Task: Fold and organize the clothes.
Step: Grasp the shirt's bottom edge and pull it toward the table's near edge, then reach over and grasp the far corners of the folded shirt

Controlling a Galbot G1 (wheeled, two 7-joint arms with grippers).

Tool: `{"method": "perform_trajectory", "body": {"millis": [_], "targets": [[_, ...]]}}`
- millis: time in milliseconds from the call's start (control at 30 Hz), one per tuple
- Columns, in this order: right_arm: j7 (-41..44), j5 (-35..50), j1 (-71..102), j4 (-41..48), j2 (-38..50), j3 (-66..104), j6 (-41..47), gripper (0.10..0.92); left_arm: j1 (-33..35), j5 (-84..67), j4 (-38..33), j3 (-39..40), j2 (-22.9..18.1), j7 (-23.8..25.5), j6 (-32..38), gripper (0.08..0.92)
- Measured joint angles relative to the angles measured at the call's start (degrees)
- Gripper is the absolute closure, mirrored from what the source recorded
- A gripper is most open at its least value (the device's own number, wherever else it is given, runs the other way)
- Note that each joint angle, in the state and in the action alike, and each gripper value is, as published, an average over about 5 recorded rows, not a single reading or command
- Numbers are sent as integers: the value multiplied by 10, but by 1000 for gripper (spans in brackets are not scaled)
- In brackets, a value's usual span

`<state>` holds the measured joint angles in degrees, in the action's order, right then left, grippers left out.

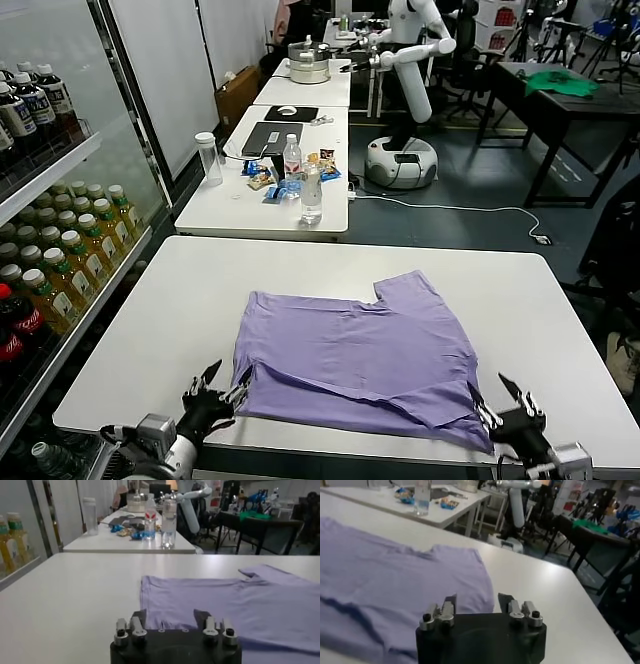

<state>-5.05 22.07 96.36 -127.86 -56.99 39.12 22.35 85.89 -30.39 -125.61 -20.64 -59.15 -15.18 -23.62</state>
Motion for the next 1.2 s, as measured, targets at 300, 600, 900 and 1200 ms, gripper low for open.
{"method": "perform_trajectory", "body": {"millis": [300,600,900,1200], "targets": [[-24,41,-213,134,6,-107,33,203,-137,-22,108,51,-12,-11,-1,178],[-30,75,-409,285,-12,-212,58,203,-281,-33,239,110,-32,-16,-10,177],[-28,93,-548,417,-41,-287,78,203,-382,-21,344,154,-57,-27,-36,177],[-35,113,-631,510,-68,-326,96,203,-422,-25,395,171,-68,-30,-63,177]]}}
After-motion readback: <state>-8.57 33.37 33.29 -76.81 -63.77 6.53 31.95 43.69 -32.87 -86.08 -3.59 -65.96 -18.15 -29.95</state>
